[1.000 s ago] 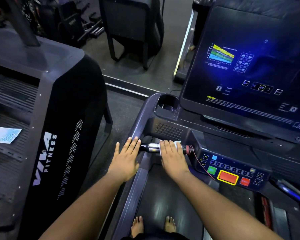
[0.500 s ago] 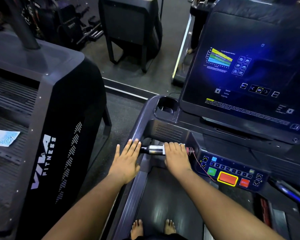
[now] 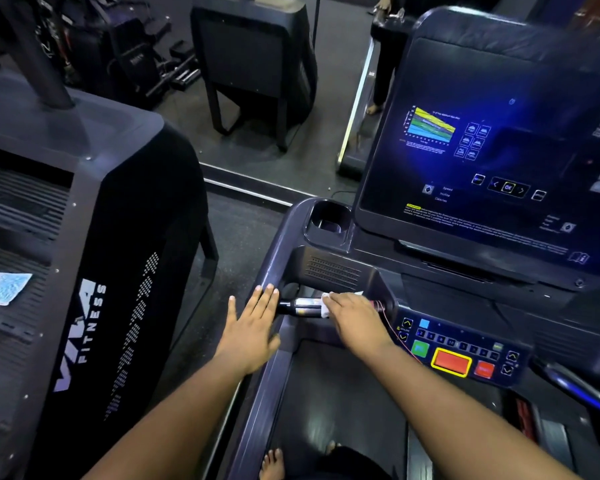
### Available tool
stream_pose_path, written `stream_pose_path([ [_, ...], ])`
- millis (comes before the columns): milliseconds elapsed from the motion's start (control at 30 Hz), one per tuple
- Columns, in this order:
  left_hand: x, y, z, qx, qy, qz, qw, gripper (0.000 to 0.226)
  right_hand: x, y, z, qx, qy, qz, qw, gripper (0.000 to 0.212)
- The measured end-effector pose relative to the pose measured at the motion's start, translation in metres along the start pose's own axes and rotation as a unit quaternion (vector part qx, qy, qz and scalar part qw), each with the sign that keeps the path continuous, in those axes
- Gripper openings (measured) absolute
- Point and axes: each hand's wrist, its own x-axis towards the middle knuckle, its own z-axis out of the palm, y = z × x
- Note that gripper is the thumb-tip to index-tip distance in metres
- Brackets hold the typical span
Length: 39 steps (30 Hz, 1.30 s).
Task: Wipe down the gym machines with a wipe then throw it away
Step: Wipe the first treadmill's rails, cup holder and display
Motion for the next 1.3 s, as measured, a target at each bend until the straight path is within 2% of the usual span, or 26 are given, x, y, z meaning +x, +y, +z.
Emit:
stream_pose_path([
  [67, 0.008, -0.001, -0.005, -0.010, 0.007, 0.005, 1.000, 0.087, 0.010, 0.003, -0.023, 0.060, -0.047, 0.018, 0.997, 0.028],
  [133, 0.022, 0.000, -0.013, -0.017, 0.026, 0.010, 0.999, 0.085, 0.023, 0.009, -0.038, 0.139, -0.056, 0.062, 0.987, 0.027],
  [267, 0.061, 0.005, -0.031, -0.035, 0.045, 0.000, 0.998, 0.084, 0.068, 0.020, -0.057, 0.339, 0.112, 0.120, 0.926, 0.030],
  [333, 0.079, 0.006, -0.036, -0.036, 0.045, -0.012, 0.998, 0.084, 0.097, 0.022, -0.062, 0.327, 0.166, 0.114, 0.923, 0.034],
  [400, 0.091, 0.008, -0.037, -0.036, 0.039, -0.019, 0.998, 0.084, 0.121, 0.025, -0.057, 0.275, 0.174, 0.098, 0.941, 0.039],
  [500, 0.109, 0.008, -0.034, -0.032, 0.022, -0.025, 0.999, 0.084, 0.146, 0.033, -0.031, 0.204, 0.074, 0.087, 0.972, 0.045],
  [600, 0.124, 0.009, -0.028, -0.023, 0.008, -0.024, 0.999, 0.085, 0.144, 0.030, -0.004, 0.142, -0.030, 0.068, 0.987, 0.052],
  [700, 0.133, 0.009, -0.023, -0.028, 0.023, -0.021, 0.999, 0.087, 0.152, 0.031, 0.001, 0.151, -0.069, 0.053, 0.985, 0.075],
  [833, 0.138, 0.006, -0.020, -0.011, 0.031, -0.014, 0.999, 0.089, 0.191, 0.041, -0.013, 0.181, -0.148, 0.087, 0.968, 0.106],
  [1000, 0.137, 0.007, -0.020, -0.017, 0.032, -0.017, 0.999, 0.090, 0.164, 0.025, -0.014, 0.164, -0.148, 0.081, 0.972, 0.120],
  [1133, 0.136, 0.007, -0.021, -0.019, 0.037, -0.014, 0.999, 0.090, 0.145, 0.029, -0.013, 0.080, -0.136, 0.090, 0.983, 0.133],
  [1233, 0.135, 0.008, -0.022, -0.015, 0.031, -0.016, 0.999, 0.092, 0.171, 0.034, -0.018, 0.133, -0.161, 0.140, 0.968, 0.133],
  [1300, 0.135, 0.008, -0.023, -0.007, 0.030, -0.015, 0.999, 0.092, 0.185, 0.034, -0.018, 0.186, -0.157, 0.133, 0.961, 0.123],
])
